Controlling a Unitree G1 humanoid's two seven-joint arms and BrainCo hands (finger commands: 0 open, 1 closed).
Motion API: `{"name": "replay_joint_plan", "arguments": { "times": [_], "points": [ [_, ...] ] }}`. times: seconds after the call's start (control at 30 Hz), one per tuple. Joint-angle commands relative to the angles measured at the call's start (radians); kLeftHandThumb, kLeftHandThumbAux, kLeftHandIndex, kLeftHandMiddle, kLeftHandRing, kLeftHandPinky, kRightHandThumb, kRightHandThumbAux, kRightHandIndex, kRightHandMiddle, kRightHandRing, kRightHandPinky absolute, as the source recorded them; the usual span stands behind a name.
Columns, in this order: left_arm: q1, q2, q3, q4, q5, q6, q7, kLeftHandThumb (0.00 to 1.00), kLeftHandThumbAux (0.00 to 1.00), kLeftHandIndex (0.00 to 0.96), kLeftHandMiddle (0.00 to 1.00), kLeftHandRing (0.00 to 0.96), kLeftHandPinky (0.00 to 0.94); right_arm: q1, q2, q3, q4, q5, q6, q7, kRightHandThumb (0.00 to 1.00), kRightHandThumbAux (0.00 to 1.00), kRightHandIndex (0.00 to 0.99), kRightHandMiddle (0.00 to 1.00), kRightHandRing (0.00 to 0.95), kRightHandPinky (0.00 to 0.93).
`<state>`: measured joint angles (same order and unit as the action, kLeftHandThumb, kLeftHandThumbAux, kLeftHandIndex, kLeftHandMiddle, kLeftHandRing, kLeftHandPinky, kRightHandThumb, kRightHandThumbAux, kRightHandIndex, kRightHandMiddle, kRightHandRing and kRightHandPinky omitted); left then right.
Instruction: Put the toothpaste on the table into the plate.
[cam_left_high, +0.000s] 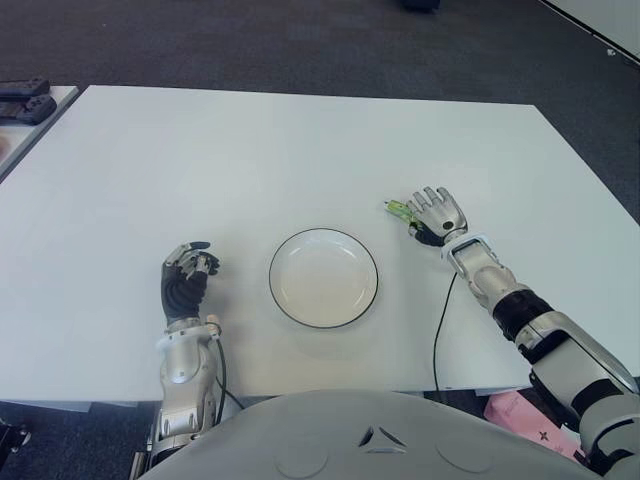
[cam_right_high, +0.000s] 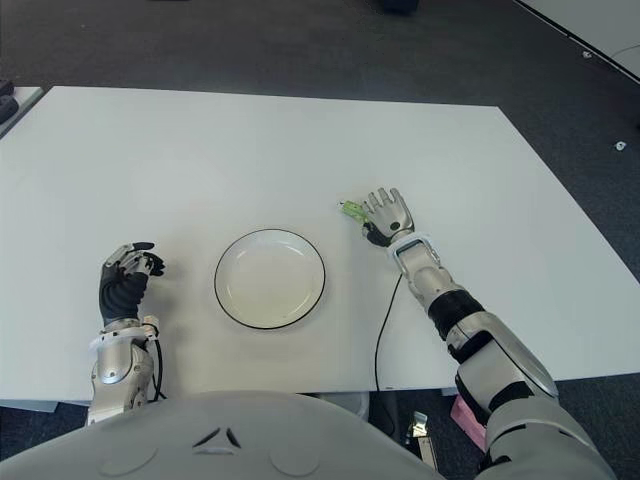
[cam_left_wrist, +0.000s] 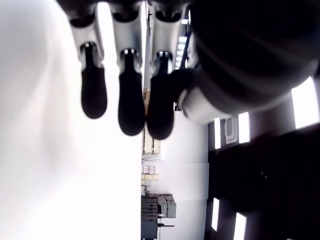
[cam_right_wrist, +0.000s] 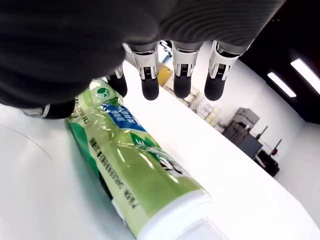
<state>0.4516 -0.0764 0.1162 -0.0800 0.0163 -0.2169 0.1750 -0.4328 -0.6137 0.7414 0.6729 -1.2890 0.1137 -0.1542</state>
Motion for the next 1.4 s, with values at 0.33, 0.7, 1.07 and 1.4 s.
{"name": "replay_joint_plan", "arguments": {
  "times": [0.33, 0.7, 1.07, 1.4],
  "points": [
    [-0.002, -0.005, 0.003, -0.007, 0.003, 0.008, 0.004, 0.701, 0.721, 0.435, 0.606, 0.576, 0.561, 0.131, 0.012, 0.11, 0.129, 0.025, -0.119, 0.095, 0.626, 0.149, 0.0, 0.0, 0.0, 0.0],
    [0.001, -0.008, 0.0, -0.018, 0.013, 0.013, 0.009, 0.7, 0.721, 0.435, 0.603, 0.58, 0.57, 0.123, 0.014, 0.087, 0.123, 0.083, -0.145, 0.103, 0.624, 0.188, 0.0, 0.0, 0.0, 0.055],
    [0.0, -0.013, 0.002, -0.022, 0.005, 0.022, 0.008, 0.698, 0.721, 0.435, 0.614, 0.587, 0.566, 0.168, -0.044, 0.001, -0.201, 0.279, -0.1, 0.424, 0.876, 0.407, 0.062, 0.175, 0.326, 0.467],
    [0.002, -0.01, 0.003, -0.035, -0.001, 0.035, 0.002, 0.699, 0.721, 0.435, 0.606, 0.586, 0.562, 0.172, -0.031, -0.048, -0.19, 0.357, -0.097, 0.477, 0.923, 0.428, 0.258, 0.369, 0.477, 0.525]
  ]
}}
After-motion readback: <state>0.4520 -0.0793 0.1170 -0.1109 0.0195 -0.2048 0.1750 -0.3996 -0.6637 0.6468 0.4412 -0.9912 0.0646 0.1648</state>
